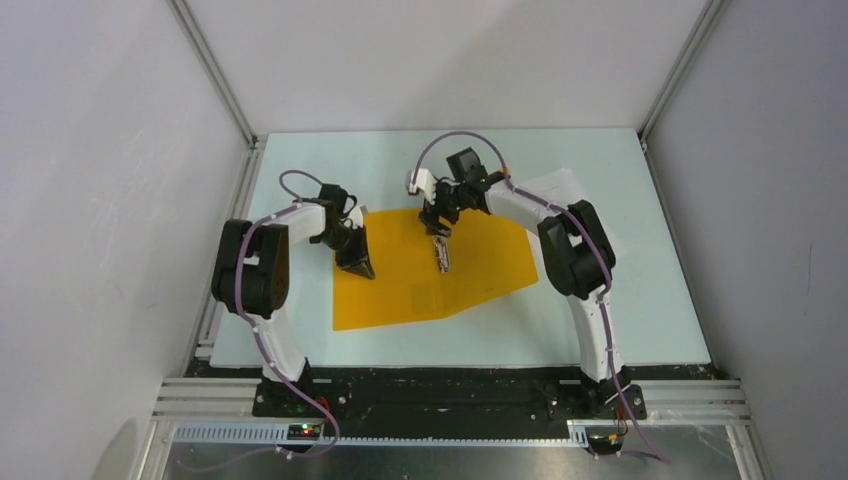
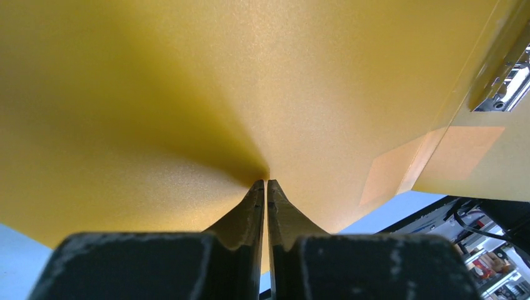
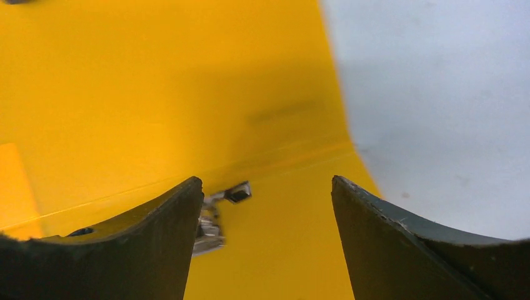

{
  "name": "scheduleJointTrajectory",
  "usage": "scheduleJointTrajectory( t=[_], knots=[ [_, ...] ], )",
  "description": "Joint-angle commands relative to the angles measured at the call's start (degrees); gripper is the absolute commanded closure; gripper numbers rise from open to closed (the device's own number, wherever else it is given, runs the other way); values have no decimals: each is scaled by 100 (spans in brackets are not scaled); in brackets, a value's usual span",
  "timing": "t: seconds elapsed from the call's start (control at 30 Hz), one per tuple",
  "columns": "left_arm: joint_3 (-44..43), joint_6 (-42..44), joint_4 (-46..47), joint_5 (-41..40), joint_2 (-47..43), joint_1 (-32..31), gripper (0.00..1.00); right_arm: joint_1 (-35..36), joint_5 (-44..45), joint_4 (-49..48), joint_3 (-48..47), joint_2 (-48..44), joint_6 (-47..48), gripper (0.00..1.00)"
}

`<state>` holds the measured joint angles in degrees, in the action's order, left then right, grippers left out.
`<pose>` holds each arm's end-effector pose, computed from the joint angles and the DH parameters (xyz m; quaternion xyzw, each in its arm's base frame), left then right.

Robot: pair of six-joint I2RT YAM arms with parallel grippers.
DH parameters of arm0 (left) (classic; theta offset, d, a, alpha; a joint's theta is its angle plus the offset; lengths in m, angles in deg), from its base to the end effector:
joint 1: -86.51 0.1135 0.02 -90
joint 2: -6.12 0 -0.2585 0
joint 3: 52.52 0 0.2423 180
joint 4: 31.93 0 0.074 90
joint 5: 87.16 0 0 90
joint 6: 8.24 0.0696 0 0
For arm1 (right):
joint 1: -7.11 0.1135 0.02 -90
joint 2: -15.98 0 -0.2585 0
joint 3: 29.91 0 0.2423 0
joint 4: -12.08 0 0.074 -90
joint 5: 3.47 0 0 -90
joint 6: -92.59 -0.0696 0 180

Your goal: Put the files into the folder

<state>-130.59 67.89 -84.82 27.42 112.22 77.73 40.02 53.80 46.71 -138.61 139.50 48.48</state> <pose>0.3190 -0.0786 0.1124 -0.0264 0.9738 -0.2232 0.0342 0.3852 0.2941 0.1663 -0.6467 0.6335 0.2250 0.3602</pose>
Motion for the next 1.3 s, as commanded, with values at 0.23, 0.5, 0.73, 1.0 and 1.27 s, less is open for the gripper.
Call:
scheduleJointTrajectory(
  t=[0.23,0.5,0.73,1.0,1.27],
  knots=[
    [-301,347,-117,-297,250,76,90,-353,117,405,-1488,824,-327,20],
    [-545,335,-185,-179,101,72,90,-549,99,130,-1670,-85,-1706,19],
    [-1050,283,-211,394,-371,77,57,-1661,375,320,-900,-1511,-2481,14],
    [-2193,312,-207,914,-725,-2,37,-3943,431,1232,-98,-1766,-2651,5],
    [-2840,96,-211,1074,-764,-250,32,-5454,413,2290,-105,-1214,-2307,11]
  ],
)
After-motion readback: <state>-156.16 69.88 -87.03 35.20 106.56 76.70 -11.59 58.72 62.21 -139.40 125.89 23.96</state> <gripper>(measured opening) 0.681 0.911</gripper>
